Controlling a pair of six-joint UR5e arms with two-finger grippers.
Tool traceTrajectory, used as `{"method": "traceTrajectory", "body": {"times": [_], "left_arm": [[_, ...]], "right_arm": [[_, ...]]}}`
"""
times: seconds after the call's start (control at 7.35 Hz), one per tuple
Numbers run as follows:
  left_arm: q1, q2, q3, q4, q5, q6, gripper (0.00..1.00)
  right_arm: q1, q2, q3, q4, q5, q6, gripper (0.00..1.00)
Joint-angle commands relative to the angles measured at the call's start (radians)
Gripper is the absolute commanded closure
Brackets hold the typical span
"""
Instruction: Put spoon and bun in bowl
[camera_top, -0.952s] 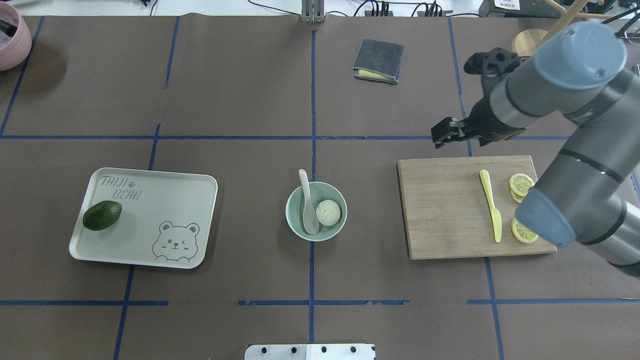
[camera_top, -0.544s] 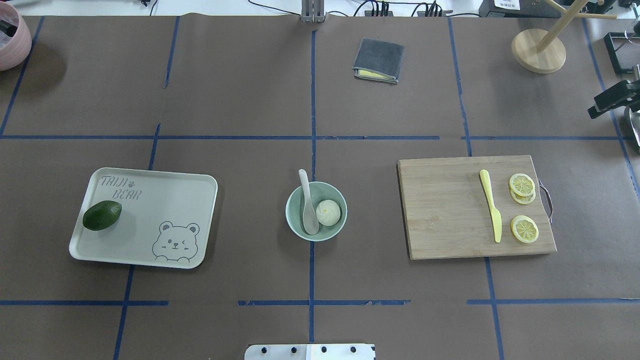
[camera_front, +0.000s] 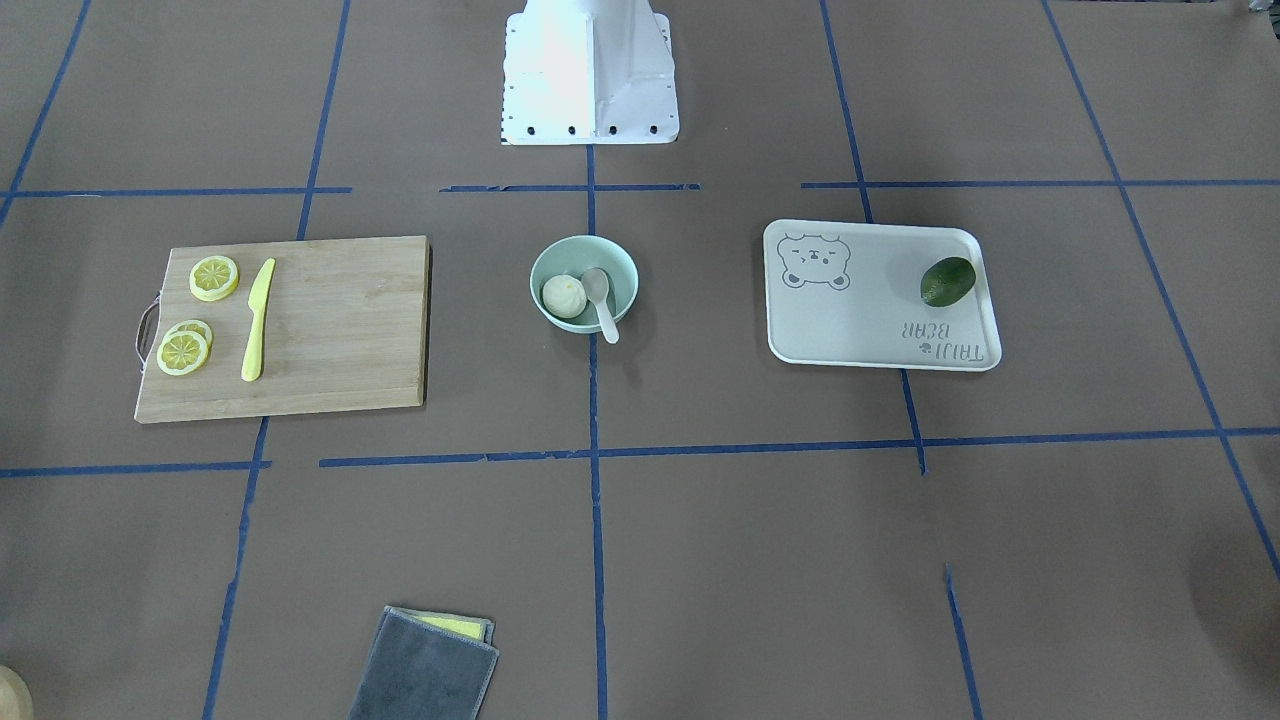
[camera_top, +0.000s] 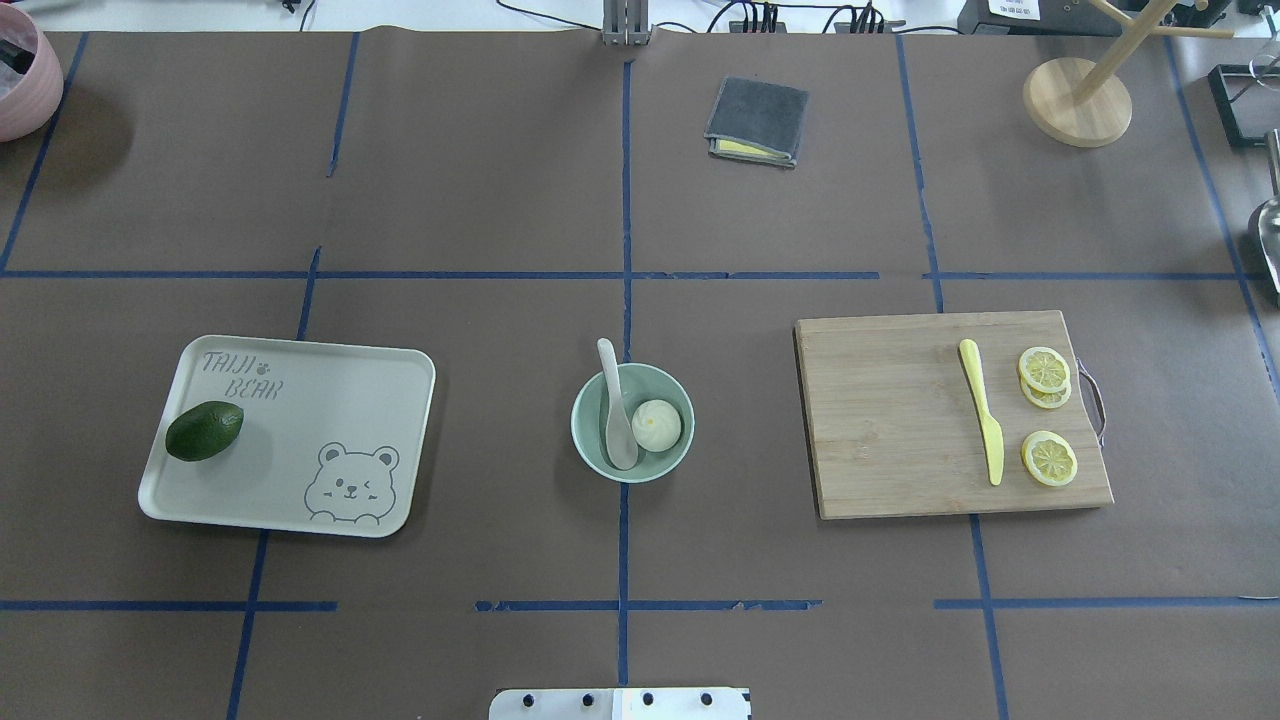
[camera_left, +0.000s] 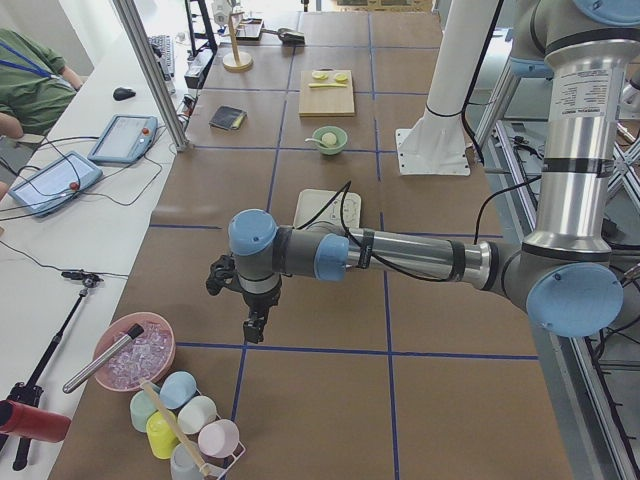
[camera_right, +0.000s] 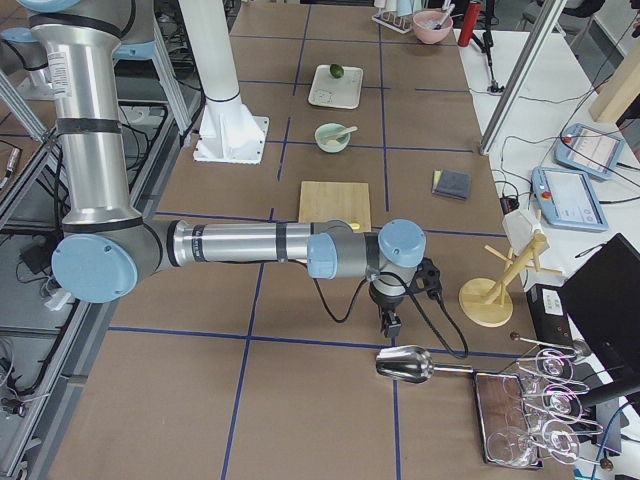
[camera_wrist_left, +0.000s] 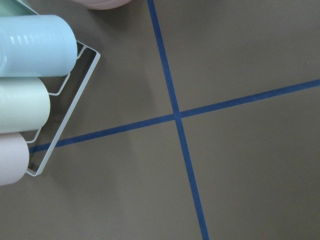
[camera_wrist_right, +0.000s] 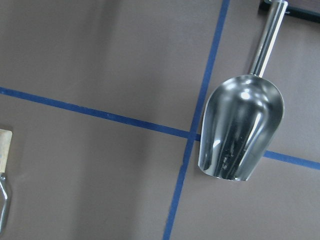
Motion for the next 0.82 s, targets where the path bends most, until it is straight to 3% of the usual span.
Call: {"method": "traceTrajectory", "body": {"times": [0.0,0.41,0.68], "left_arm": [[0.0,0.004,0.001,0.0,0.0,0.0,0.0],[0.0,0.024,0.0,0.0,0.0,-0.009,0.0],[0.0,0.027,0.001,0.0,0.0,-0.012,0.0]], "right_arm": [[0.046,-0.034,-0.014,0.001,-0.001,-0.023,0.0],[0.049,-0.105,-0.005,0.015,-0.014,-0.012,0.0],[0.054,-0.098,-0.013,0.012,-0.008,0.008,0.0]]}}
